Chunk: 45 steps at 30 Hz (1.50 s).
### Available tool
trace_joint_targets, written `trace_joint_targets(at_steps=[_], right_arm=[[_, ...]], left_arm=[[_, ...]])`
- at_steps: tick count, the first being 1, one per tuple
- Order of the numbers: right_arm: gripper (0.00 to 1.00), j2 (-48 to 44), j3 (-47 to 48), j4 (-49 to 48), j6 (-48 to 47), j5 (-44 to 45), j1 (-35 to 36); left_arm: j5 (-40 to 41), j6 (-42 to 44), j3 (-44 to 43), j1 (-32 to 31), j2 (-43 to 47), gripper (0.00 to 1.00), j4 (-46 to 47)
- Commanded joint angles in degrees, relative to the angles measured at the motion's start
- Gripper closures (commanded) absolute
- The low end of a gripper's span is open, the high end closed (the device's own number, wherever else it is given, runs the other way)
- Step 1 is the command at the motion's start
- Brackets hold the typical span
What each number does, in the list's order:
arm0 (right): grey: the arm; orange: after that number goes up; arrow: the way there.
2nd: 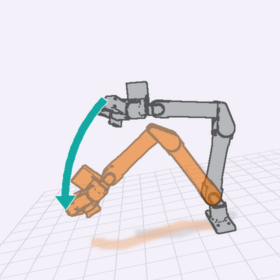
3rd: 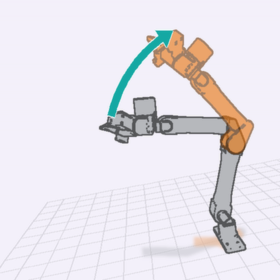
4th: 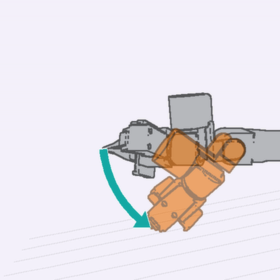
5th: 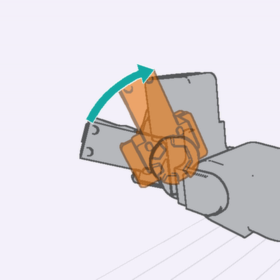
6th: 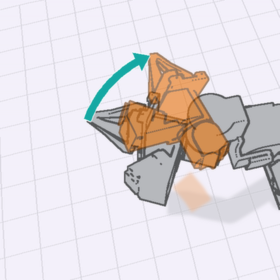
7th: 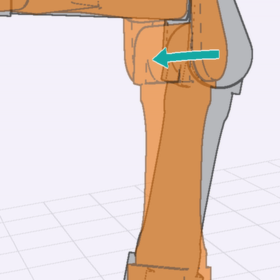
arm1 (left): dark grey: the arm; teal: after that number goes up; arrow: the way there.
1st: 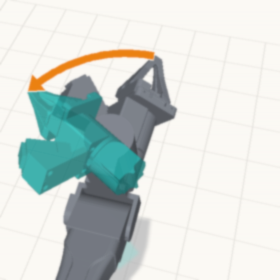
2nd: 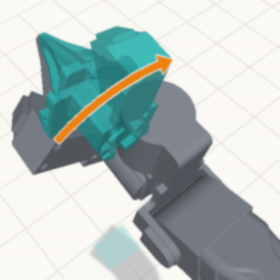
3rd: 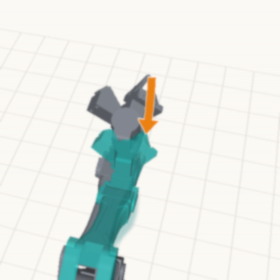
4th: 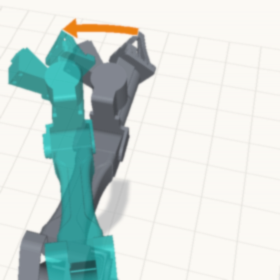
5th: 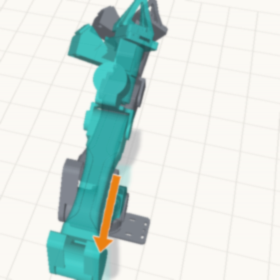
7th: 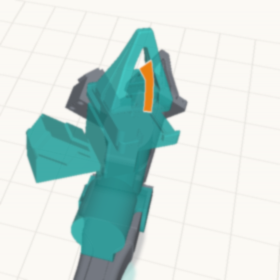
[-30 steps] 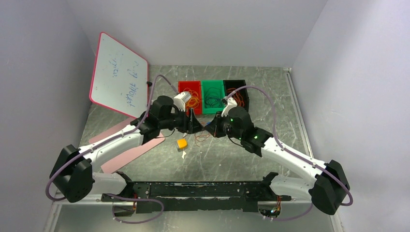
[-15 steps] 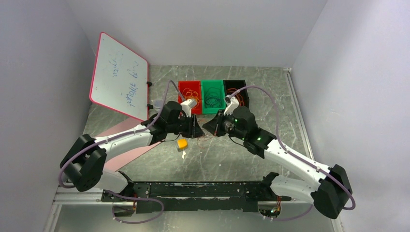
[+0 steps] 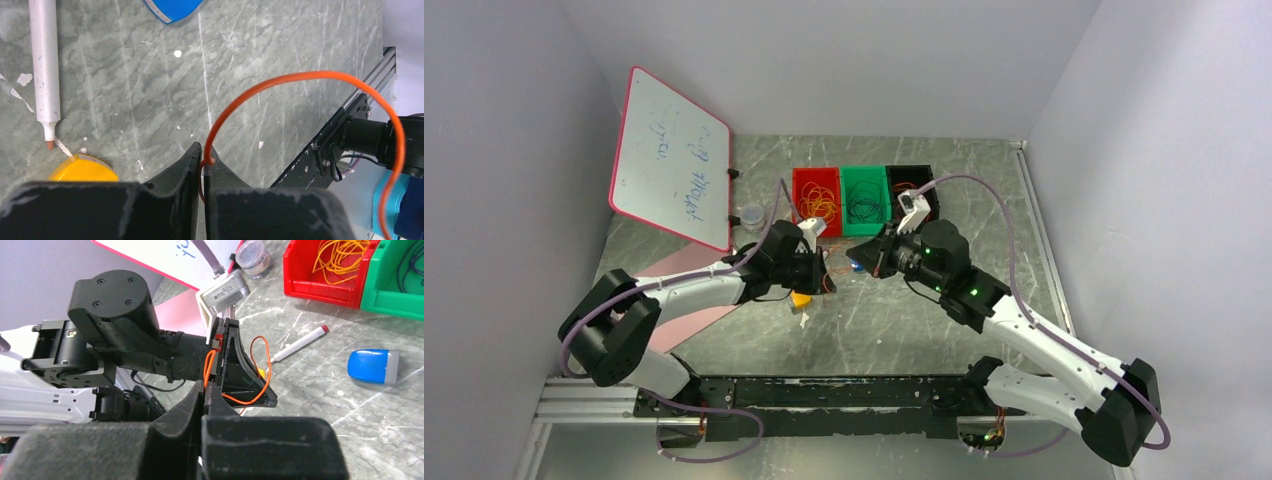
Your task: Untangle the cables
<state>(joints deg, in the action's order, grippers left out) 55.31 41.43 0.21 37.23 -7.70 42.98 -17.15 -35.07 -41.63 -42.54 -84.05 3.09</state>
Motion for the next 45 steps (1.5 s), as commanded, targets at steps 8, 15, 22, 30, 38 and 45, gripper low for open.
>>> trace_joint_targets(at_steps=[8,15,22,30,38,45], right_arm=[[1.0,-2.47,7.62,10.63,-10.22,9.85,-0.12],[1.0,-1.89,11.86,20.35,-9.86,25.06,-0.18],[1.0,-0.57,15.68,28.35,-7.87,40.63,-0.36],[1.0,0.29,22.33,34.98,-7.78,54.31,-2.29],[1.0,2.05,24.19,36.03,-11.59,56.33,-4.26],[1.0,1.8,23.0,35.0,-12.15,54.08,-6.51]], left_arm=[[5.33,-1.23,0.38,0.27,-0.93,0.93,-2.29],[7.17,-0.96,1.19,0.47,0.6,0.93,-3.98],[9.15,-0.29,2.05,0.85,2.92,0.93,-5.94],[11.6,-0.63,3.53,1.29,5.43,0.93,-7.68],[13.14,-1.22,7.19,2.24,13.25,0.67,-6.33],[13.09,-1.82,10.48,6.56,22.11,0.57,-6.43]])
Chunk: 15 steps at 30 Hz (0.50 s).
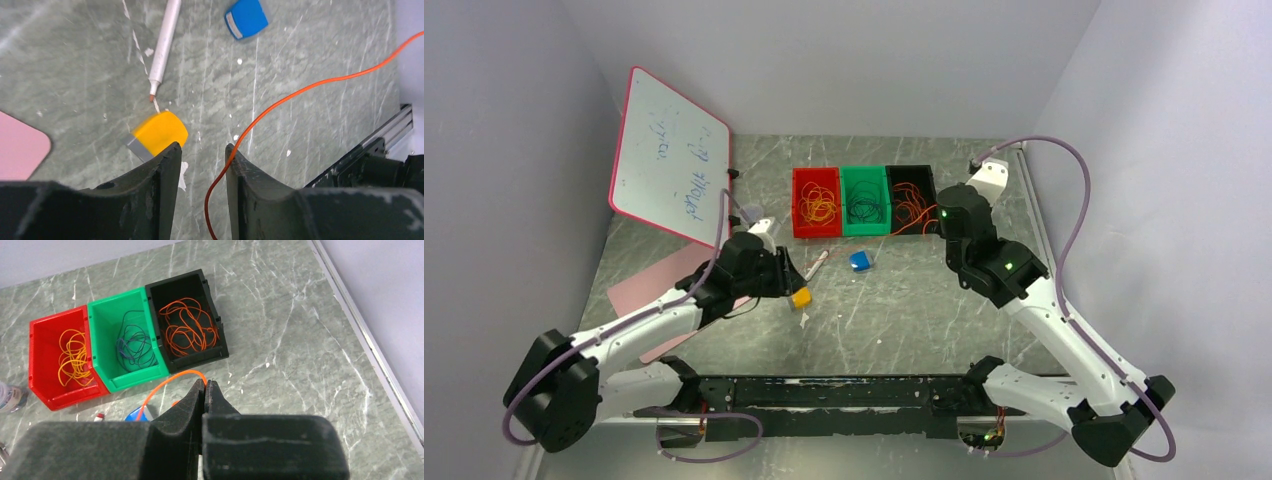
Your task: Untangle the cables
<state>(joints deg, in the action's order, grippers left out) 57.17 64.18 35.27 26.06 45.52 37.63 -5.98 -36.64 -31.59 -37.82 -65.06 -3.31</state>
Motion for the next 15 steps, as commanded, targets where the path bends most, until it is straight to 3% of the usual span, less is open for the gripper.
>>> trace_joint_targets(at_steps=[1,8,11,15], right_arm=[[1.0,0.1,0.31,-0.04,-1.2,0.81,-1.53],[1.0,1.63,1.18,0.22,-3.33,0.64,-5.49],[1.0,2.55,1.04,0.19,-3.73,-1.58,-8.95],[1.0,2.23,-0.11,-2.46,-4.33,-7.11,-14.53]], left_arm=[[2.38,-0.13,0.21,2.07,3.66,0.56,-0.74],[7.54,-1.86,-0.48,3.52,8.34,0.45,-5.26],[9.8,-4.05,0.1,4.79,11.54,0.38,-6.94],[11.75,-5.13,-0.61,5.76,14.88,0.36,-9.56]])
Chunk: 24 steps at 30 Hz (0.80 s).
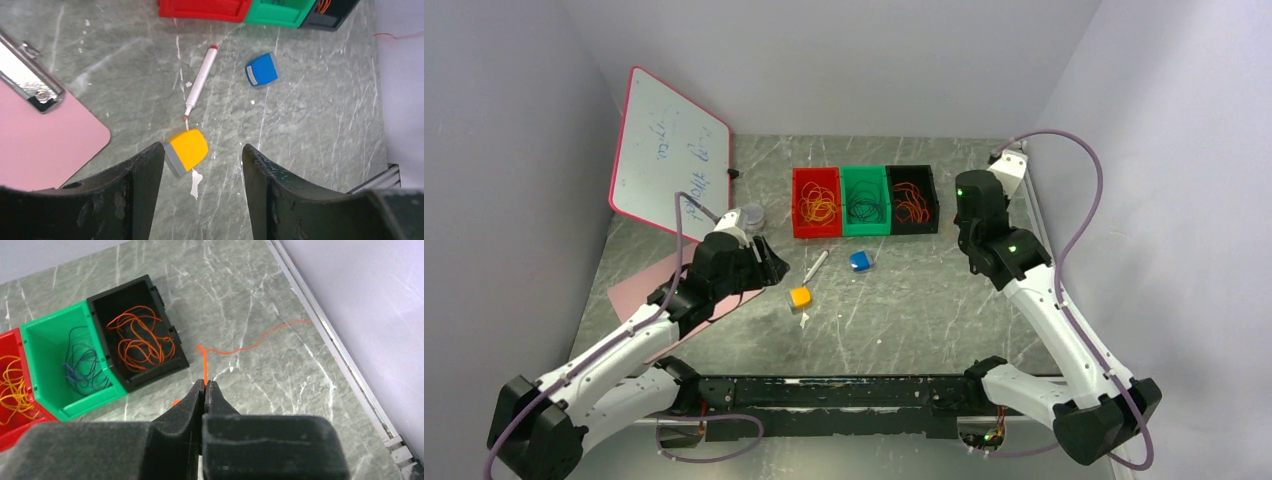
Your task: Untangle the cables
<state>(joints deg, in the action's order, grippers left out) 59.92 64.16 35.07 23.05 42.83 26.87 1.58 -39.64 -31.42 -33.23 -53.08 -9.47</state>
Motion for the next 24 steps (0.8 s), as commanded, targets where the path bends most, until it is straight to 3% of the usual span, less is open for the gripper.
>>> trace_joint_targets(at_steps=[1,4,14,21,24], right_arm=[[1.0,-0.72,-0.4,-3.24,-1.82,-6.24,-4.4],[1.0,-1.43,-1.58,-6.91,-4.04,-10.39,-4.79],[1.0,-0.17,-2.48,-8.96,-5.2,-9.8,-5.68],[1.0,2.07,-5.5,-14.97,-8.37,-21.73,-5.69],[1.0,4.03,-5.61,-15.65,-8.29,-22.92,-5.69]], left_arm=[[4.49,-1.96,-1.09,1.16,3.46,0.36,-3.86],[4.87,-1.14,-2.06,1.24,3.49,0.37,-5.08],[3.0,-0.35,-2.42,1.24,1.03,0.4,-3.85],[2.25,0.02,-2.46,1.24,0.03,0.41,-3.56],[2.19,0.06,-2.74,1.3,-0.47,0.41,-3.71]])
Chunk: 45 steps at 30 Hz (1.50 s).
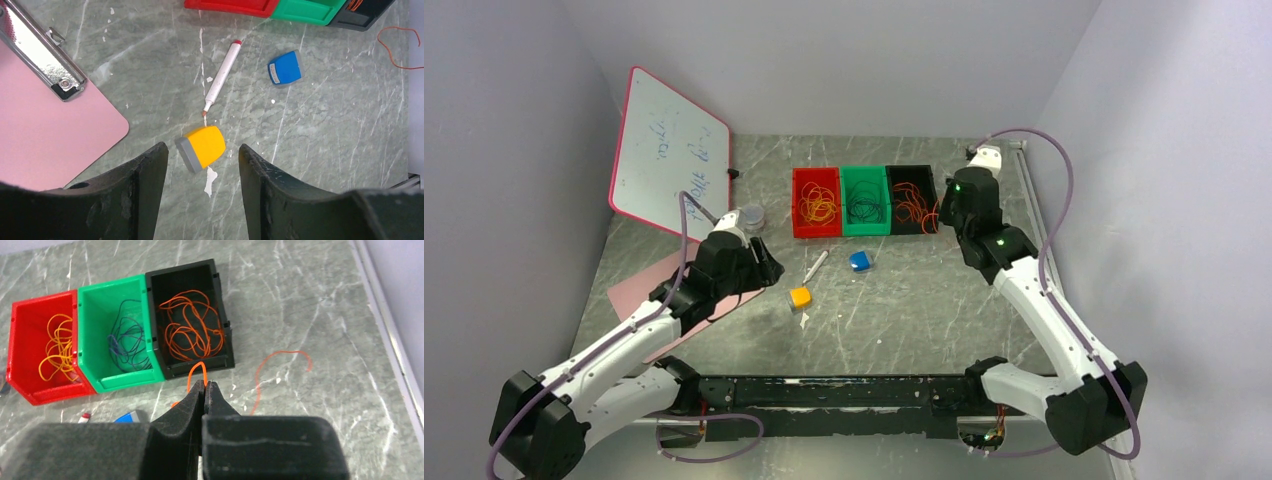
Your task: Untangle the cables
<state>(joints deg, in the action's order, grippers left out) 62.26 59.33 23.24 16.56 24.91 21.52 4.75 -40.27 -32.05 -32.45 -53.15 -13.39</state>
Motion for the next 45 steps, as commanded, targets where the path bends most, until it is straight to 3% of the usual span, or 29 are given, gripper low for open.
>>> trace_joint_targets(at_steps=[1,12,29,45], right_arm=[[1.0,1.98,-0.79,-4.21,-1.79,-4.96,-0.34],[1.0,3.46,4.43,-5.59,-3.15,-1.19,-0.42],[1.0,16.85,19.29,-14.16,-0.99,-9.7,-1.72],[1.0,28.19,18.34,-20.28,1.63,-16.44,-6.97]], left_arm=[[-0.97,0.65,-2.13,0.46,-0.58,0.41,0.12],[-1.59,0.64,-2.57,0.46,-3.14,0.43,0.21],[-2.38,1.15,-3.72,0.5,-4.45,0.44,0.11],[-2.54,1.59,-3.78,0.54,-5.53,0.44,0.08]])
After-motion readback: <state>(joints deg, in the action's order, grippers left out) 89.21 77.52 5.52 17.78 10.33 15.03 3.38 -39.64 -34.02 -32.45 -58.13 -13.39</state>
